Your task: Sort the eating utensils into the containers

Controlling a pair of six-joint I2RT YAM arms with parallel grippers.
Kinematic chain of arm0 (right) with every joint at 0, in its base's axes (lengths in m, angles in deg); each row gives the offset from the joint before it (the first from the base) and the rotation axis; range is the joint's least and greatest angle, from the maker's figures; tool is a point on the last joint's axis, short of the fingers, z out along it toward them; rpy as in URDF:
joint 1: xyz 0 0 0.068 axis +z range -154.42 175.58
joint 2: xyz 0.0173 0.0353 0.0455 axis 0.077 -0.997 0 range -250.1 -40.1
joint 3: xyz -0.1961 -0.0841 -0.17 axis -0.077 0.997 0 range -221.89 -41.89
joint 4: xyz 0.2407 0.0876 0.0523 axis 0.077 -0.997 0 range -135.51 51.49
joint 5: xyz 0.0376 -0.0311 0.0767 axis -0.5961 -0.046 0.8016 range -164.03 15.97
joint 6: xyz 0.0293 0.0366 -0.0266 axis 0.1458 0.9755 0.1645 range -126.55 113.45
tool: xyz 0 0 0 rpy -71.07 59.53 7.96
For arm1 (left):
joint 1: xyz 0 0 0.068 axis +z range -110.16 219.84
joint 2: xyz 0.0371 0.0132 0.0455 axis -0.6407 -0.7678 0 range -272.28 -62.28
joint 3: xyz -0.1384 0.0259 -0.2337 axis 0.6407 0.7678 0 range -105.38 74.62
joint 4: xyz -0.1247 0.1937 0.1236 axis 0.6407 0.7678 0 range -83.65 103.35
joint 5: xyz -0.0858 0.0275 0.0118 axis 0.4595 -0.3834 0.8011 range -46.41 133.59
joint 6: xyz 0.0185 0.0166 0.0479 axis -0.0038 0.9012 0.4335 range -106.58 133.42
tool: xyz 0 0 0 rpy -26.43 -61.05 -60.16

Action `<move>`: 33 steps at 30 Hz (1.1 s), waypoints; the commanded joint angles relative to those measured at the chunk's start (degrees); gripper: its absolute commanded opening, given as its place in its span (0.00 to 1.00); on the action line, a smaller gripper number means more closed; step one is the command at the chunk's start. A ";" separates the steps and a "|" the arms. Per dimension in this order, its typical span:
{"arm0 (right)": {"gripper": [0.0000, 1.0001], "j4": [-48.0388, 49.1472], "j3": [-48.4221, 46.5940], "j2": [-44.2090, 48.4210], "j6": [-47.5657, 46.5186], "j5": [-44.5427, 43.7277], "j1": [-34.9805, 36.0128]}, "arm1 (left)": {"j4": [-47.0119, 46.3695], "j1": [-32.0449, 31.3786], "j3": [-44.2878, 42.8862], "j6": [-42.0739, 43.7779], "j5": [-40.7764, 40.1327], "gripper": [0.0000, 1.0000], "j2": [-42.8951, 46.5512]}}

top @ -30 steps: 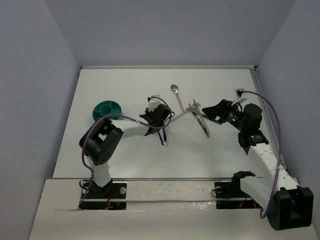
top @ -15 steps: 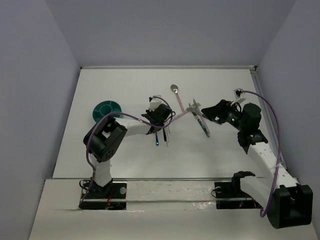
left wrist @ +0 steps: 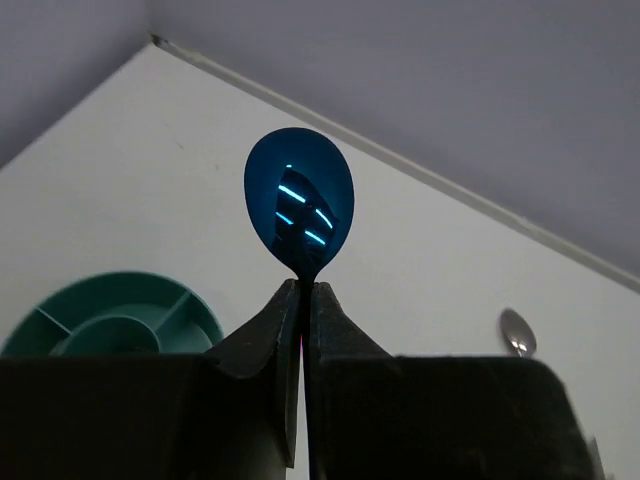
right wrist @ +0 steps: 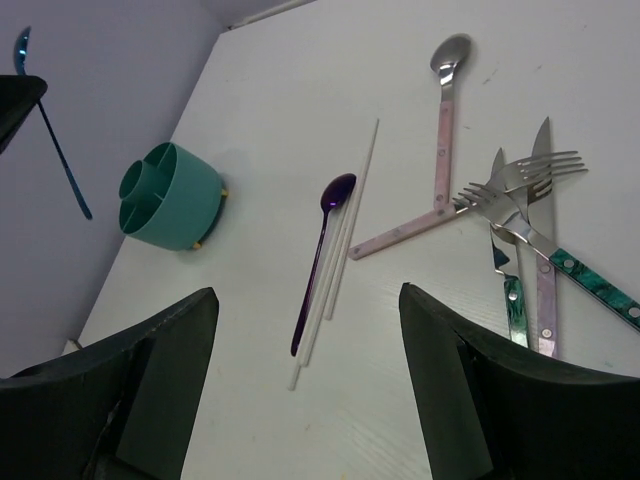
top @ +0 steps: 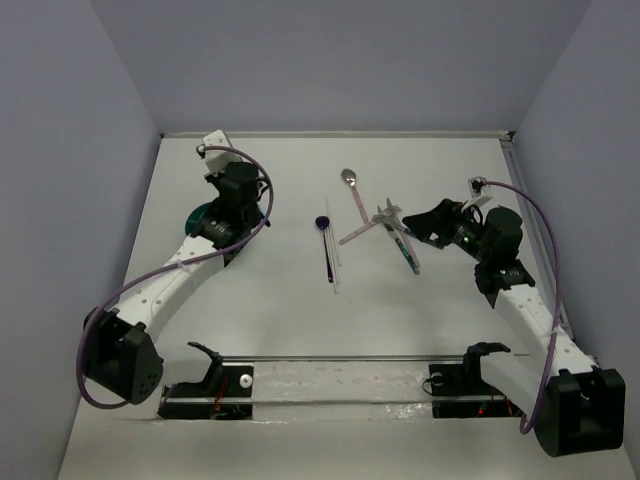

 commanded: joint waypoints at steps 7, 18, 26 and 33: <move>0.79 5.85 1.68 2.29 0.40 0.79 -0.38 | -20.49 7.07 4.90 18.09 -6.82 0.00 2.13; 0.79 8.23 2.39 1.68 1.36 2.11 -0.38 | -35.45 13.23 6.93 31.62 -7.00 0.00 -4.98; 0.79 8.84 2.65 1.41 1.63 2.55 -0.38 | -42.40 14.28 4.21 37.44 -7.00 0.00 -13.15; 0.79 9.63 2.74 1.06 2.15 3.78 -0.38 | -45.40 14.28 3.50 38.06 -6.65 0.00 -17.12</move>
